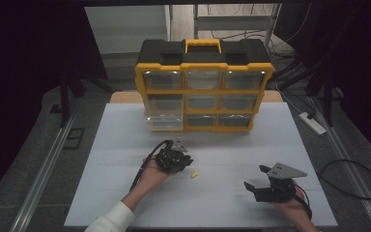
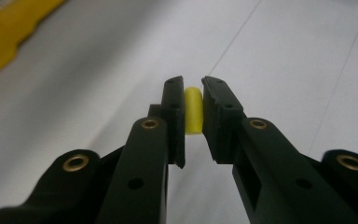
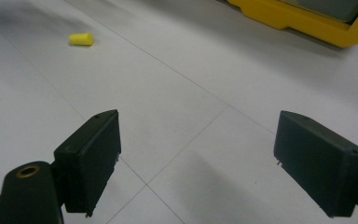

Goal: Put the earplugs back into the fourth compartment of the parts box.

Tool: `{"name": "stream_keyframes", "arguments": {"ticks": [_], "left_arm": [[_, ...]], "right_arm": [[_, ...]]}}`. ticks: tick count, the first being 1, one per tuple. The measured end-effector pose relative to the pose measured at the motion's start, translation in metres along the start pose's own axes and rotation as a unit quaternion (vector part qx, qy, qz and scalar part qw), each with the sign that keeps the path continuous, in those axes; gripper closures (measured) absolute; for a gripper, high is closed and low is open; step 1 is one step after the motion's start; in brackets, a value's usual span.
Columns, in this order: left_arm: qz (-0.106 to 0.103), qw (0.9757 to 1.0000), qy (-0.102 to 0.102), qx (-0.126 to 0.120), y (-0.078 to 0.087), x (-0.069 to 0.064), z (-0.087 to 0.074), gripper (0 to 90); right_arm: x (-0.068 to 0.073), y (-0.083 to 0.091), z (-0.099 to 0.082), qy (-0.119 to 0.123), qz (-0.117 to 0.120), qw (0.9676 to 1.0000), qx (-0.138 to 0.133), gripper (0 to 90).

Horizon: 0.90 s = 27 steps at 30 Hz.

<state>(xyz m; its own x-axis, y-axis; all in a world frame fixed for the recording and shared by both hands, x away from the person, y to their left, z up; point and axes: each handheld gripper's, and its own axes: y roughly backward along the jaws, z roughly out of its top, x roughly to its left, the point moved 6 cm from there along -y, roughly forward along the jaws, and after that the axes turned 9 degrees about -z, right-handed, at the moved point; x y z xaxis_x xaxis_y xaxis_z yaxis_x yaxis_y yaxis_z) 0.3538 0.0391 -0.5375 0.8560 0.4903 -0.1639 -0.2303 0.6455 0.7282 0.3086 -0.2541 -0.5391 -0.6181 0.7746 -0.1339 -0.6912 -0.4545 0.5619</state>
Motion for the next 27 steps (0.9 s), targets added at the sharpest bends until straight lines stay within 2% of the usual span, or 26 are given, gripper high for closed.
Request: {"name": "stream_keyframes", "arguments": {"ticks": [2, 4, 6, 7, 9, 11, 12, 13, 14, 17, 22, 25, 26, 27], "left_arm": [[-0.002, 0.9997, -0.001, -0.023, 0.008, 0.0, 0.002, 78.4], [-0.001, 0.9995, -0.003, -0.031, 0.011, 0.0, 0.003, 78.4], [-0.001, 0.9985, 0.001, -0.054, 0.02, 0.0, 0.006, 78.3], [-0.001, 0.9985, 0.001, -0.054, 0.02, 0.0, 0.006, 78.3], [-0.002, 0.9975, 0.002, -0.07, 0.026, 0.0, 0.007, 78.2], [0.004, 0.9954, 0.002, -0.096, 0.036, 0.0, 0.01, 78.3], [0.004, 0.9954, 0.002, -0.096, 0.036, 0.0, 0.01, 78.3], [0.011, 0.9935, 0.002, -0.113, 0.042, 0.0, 0.012, 78.3], [0.011, 0.9935, 0.002, -0.113, 0.042, 0.0, 0.012, 78.3], [0.014, 0.9901, 0.004, -0.14, 0.053, 0.001, 0.015, 78.3], [0.014, 0.9878, 0.006, -0.155, 0.063, 0.0, 0.017, 78.3], [0.013, 0.9852, 0.005, -0.171, 0.073, -0.001, 0.021, 78.2], [0.013, 0.9852, 0.005, -0.171, 0.073, -0.001, 0.021, 78.2], [0.015, 0.9834, 0.005, -0.181, 0.079, -0.002, 0.023, 78.2]], "right_arm": [[0.0, 0.0, 0.0, 0.0, 0.0, 1.0, 0.0, 15.6], [0.0, 0.0, 0.0, 0.0, 0.0, 1.0, 0.0, 15.6], [0.0, 0.0, 0.0, 0.0, 0.0, 1.0, 0.0, 15.6], [0.0, 0.0, 0.0, 0.0, 0.0, 1.0, 0.0, 15.6], [0.0, 0.0, 0.0, 0.0, 0.0, 1.0, -0.001, 15.6], [0.0, 0.0, 0.0, 0.0, 0.0, 1.0, 0.0, 15.6], [0.0, 0.0, 0.0, 0.0, 0.0, 1.0, 0.0, 15.6], [0.0, 0.0, 0.0, 0.001, 0.0, 1.0, 0.0, 15.6], [0.0, 0.0, 0.0, 0.001, 0.0, 1.0, 0.0, 15.6], [0.0, 0.0, 0.0, 0.001, 0.0, 1.0, 0.0, 15.6], [0.0, 0.0, 0.0, 0.0, 0.0, 1.0, -0.001, 15.7], [0.0, 0.0, 0.0, 0.001, -0.001, 1.0, -0.001, 15.7], [0.0, 0.0, 0.0, 0.001, 0.0, 1.0, 0.0, 15.7], [0.0, 0.0, 0.0, 0.001, -0.002, 1.0, -0.001, 15.7]]}}
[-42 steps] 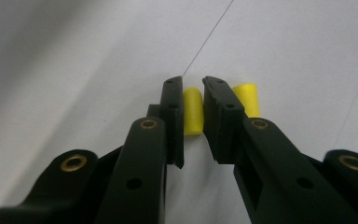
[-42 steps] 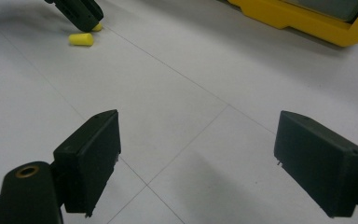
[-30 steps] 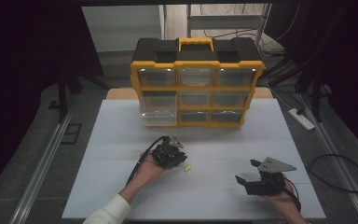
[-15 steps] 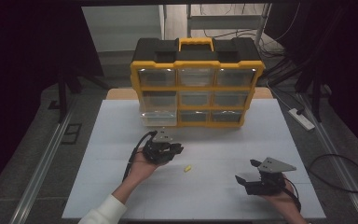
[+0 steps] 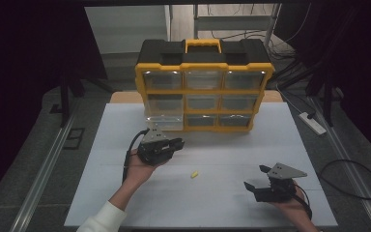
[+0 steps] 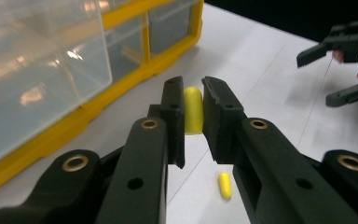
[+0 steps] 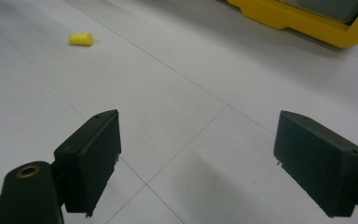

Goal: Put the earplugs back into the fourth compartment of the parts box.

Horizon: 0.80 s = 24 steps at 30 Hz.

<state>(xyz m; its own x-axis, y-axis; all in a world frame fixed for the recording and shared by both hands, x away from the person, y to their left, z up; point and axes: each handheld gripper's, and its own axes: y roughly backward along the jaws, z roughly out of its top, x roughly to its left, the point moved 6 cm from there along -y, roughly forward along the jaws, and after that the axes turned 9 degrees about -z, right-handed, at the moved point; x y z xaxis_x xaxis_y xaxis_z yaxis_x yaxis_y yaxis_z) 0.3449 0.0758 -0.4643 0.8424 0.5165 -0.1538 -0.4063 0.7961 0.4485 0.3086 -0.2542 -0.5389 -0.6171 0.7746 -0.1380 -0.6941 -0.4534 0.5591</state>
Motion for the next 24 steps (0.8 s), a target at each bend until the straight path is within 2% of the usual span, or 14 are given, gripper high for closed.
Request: {"name": "stream_keyframes", "arguments": {"ticks": [16, 24], "left_arm": [[0.007, 0.9988, 0.001, -0.049, 0.032, 0.001, 0.019, 77.7], [0.017, 0.9984, 0.002, -0.053, 0.04, 0.004, 0.021, 77.8]], "right_arm": [[0.0, 0.0, 0.0, 0.0, -0.001, 1.0, 0.002, 15.7], [0.0, 0.0, 0.0, 0.0, -0.002, 1.0, 0.002, 15.7]]}}
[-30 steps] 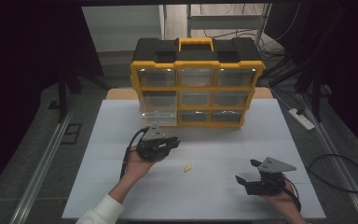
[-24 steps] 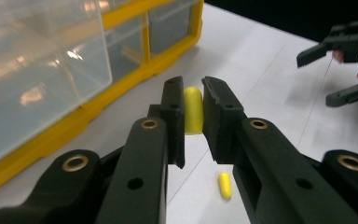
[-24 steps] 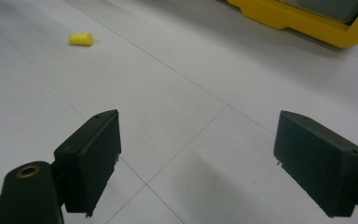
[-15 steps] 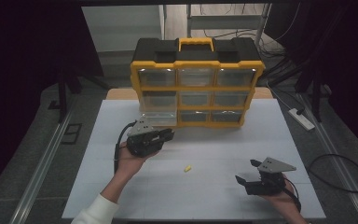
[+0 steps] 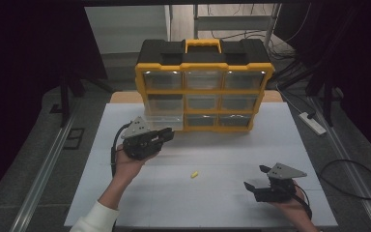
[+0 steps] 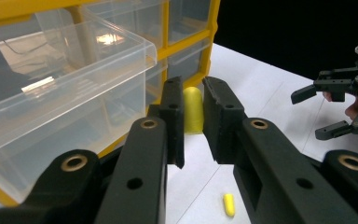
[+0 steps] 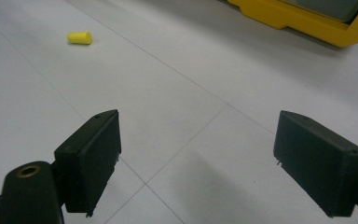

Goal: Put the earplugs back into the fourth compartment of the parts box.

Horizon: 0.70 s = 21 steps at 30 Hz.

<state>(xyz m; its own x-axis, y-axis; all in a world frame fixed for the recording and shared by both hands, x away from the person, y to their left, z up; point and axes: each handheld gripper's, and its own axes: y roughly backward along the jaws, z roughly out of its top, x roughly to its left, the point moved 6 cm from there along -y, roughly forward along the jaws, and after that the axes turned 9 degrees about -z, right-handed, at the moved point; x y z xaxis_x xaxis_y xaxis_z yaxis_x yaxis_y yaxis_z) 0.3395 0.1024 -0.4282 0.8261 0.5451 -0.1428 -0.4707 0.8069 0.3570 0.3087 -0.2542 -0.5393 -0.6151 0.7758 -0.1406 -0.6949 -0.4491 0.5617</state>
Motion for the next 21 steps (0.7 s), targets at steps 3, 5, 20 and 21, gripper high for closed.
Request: {"name": "stream_keyframes", "arguments": {"ticks": [3, 5, 20, 21], "left_arm": [[0.002, 1.0, -0.001, -0.004, 0.003, 0.001, 0.002, 77.8], [0.002, 1.0, -0.001, -0.005, 0.004, 0.001, 0.003, 77.8], [0.014, 0.9999, -0.001, -0.01, -0.002, 0.008, 0.017, 77.8], [0.014, 0.9998, -0.001, -0.011, -0.003, 0.008, 0.019, 77.8]], "right_arm": [[0.0, 0.0, 0.0, -0.001, -0.001, 1.0, 0.002, 15.8], [0.0, -0.001, -0.001, 0.0, -0.001, 1.0, 0.002, 15.7], [-0.001, 0.002, 0.001, -0.005, 0.001, 1.0, -0.004, 15.8], [-0.001, 0.002, 0.001, -0.006, 0.001, 1.0, -0.004, 15.8]]}}
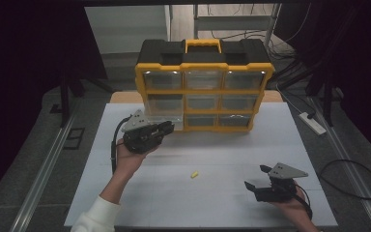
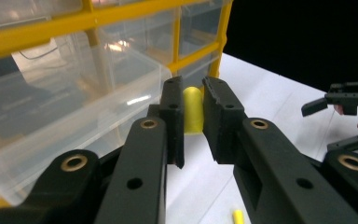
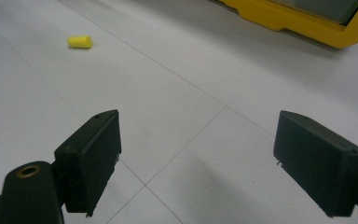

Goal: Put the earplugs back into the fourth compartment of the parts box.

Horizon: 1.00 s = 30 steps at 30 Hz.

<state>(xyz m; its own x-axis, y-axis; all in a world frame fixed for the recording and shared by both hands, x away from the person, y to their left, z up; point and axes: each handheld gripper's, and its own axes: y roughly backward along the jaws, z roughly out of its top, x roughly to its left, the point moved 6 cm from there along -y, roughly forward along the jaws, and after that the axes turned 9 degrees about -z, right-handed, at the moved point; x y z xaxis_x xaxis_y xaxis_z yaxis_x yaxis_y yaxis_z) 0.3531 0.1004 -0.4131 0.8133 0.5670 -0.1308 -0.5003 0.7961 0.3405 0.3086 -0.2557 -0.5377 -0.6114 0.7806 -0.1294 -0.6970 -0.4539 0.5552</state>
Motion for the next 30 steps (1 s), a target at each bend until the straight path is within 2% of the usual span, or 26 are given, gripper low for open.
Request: {"name": "stream_keyframes", "arguments": {"ticks": [7, 11, 13, 20, 30], "left_arm": [[0.008, 0.9999, -0.01, -0.004, -0.002, 0.004, 0.017, 77.8], [0.016, 0.9998, -0.009, -0.004, -0.003, 0.012, 0.025, 77.7], [0.025, 0.9997, -0.005, 0.0, -0.004, 0.02, 0.028, 77.7], [0.039, 0.9991, 0.013, 0.004, -0.005, 0.041, 0.028, 77.5], [0.048, 0.9985, 0.024, 0.015, -0.008, 0.052, 0.024, 77.3]], "right_arm": [[0.0, 0.0, 0.0, -0.001, -0.001, 1.0, 0.001, 15.9], [0.001, 0.0, 0.001, 0.003, 0.003, 1.0, -0.004, 15.8], [0.002, 0.001, 0.002, 0.007, 0.004, 0.9999, -0.009, 15.9], [0.0, 0.001, 0.001, 0.003, 0.001, 1.0, -0.006, 16.0], [0.0, 0.001, 0.001, 0.001, 0.0, 1.0, -0.005, 15.9]]}}
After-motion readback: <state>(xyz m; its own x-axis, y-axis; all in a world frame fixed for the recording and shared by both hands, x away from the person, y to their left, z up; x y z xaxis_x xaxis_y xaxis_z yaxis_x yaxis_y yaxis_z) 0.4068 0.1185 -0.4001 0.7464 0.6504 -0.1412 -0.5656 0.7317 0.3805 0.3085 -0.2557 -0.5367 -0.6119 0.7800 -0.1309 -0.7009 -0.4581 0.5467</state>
